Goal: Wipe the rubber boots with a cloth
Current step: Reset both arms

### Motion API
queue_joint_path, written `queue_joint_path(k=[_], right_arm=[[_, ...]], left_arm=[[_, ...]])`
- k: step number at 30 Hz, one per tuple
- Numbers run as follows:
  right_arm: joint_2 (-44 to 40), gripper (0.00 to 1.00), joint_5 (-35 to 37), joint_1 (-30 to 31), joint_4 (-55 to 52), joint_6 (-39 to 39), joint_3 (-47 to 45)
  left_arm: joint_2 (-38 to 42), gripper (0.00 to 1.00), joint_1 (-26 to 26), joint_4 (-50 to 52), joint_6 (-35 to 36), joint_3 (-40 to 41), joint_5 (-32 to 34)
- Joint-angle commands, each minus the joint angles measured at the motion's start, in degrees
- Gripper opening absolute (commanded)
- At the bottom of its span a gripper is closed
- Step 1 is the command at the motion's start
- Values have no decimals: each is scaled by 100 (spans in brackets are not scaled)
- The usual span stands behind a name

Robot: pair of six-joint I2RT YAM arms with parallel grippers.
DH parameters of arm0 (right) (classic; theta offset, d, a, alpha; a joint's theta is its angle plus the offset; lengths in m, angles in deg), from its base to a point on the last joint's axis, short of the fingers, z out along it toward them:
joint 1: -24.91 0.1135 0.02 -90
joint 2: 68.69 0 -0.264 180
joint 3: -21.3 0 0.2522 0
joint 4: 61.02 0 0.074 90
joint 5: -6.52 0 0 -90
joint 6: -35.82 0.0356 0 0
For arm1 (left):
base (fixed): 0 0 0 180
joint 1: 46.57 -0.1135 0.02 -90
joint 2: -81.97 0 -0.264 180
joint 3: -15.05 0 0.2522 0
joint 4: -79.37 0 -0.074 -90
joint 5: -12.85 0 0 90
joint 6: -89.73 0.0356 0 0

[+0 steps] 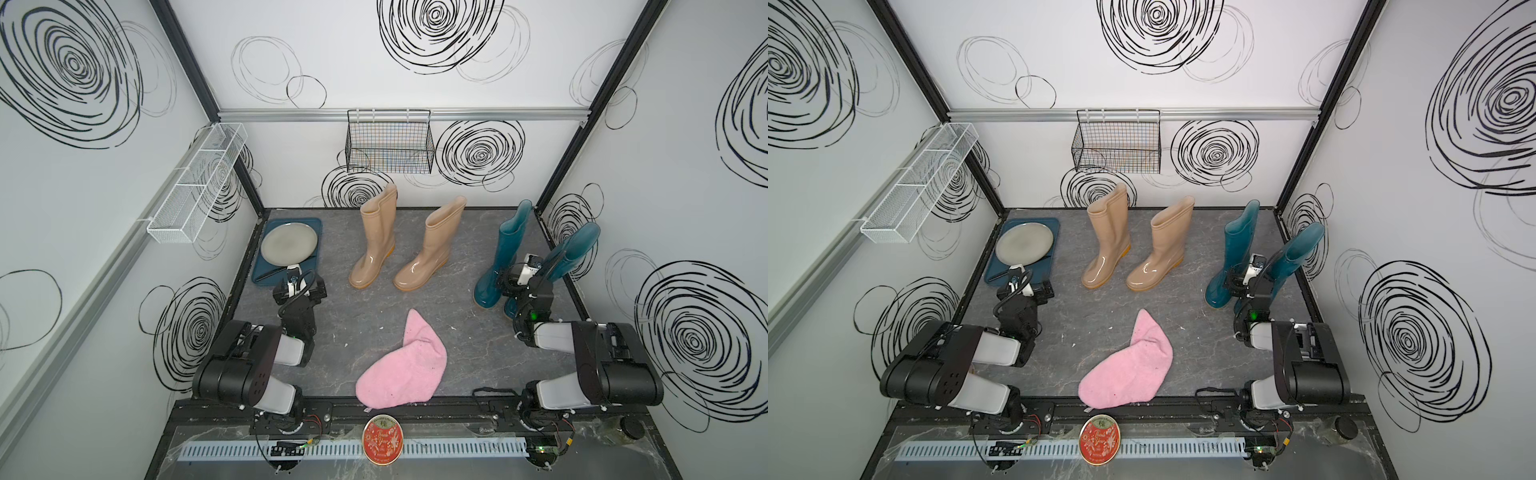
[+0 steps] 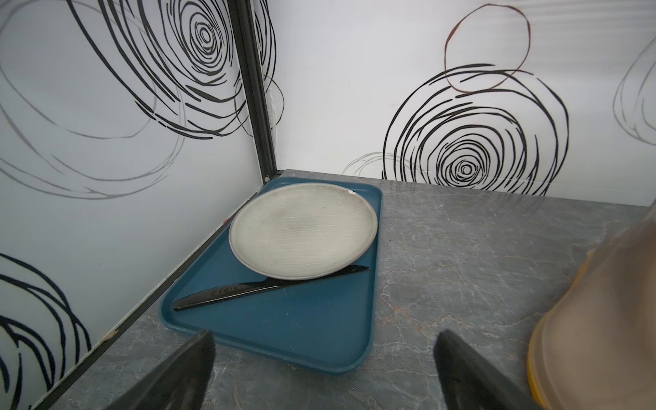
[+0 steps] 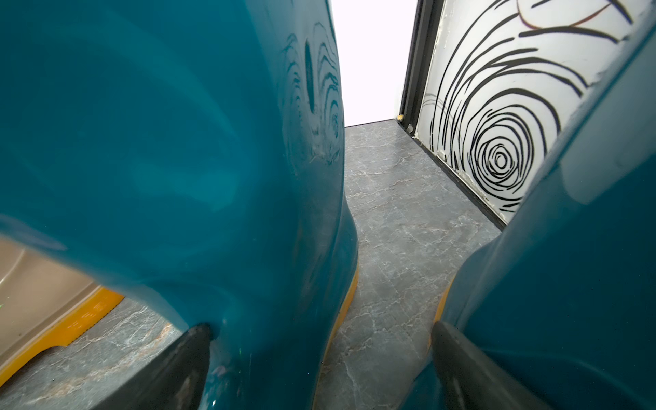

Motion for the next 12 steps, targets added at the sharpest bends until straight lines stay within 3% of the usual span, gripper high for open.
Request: queue_joint_path(k=[1,12], right_arm=[[63,100,4,-26,-27,-3,-42],[65,100,-13,-37,-27,-4,-45]], left_arm=[[-11,99,24,-425,83,-71,69],[-11,99,24,-429,77,-74,68]])
